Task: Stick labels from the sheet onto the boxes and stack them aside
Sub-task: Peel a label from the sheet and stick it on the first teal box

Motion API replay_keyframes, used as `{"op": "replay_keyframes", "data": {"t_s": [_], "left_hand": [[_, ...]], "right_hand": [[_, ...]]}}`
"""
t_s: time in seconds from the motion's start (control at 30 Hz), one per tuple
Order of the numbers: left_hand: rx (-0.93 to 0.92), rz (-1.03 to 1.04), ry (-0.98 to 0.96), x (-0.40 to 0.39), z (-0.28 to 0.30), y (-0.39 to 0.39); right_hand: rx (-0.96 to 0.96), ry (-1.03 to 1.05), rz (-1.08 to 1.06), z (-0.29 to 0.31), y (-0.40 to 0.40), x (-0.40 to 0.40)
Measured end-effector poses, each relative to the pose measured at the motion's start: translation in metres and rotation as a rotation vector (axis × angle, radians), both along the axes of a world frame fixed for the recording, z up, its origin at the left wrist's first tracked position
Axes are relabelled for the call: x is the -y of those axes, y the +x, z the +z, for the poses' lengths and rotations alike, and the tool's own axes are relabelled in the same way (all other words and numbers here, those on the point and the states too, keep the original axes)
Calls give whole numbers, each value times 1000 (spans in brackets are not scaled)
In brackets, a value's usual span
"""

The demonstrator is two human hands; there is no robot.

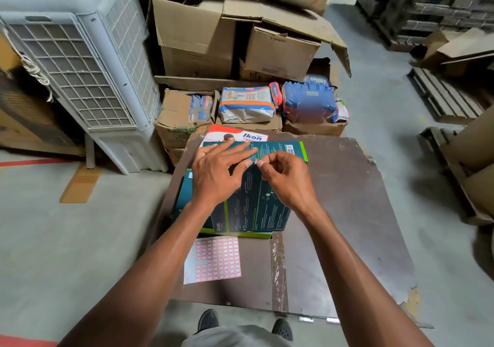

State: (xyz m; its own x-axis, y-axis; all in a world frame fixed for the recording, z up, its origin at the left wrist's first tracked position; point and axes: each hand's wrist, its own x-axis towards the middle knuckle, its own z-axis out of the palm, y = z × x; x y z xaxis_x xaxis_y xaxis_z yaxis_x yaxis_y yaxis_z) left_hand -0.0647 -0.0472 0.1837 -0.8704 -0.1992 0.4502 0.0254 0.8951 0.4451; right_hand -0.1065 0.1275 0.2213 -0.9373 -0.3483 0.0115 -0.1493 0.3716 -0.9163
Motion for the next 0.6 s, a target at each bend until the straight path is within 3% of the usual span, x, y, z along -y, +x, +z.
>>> {"op": "replay_keyframes", "data": {"t_s": [0.6], "left_hand": [[-8, -4, 17, -5, -2, 9]], "right_hand": [[-152, 204, -75, -1, 2, 9]]}}
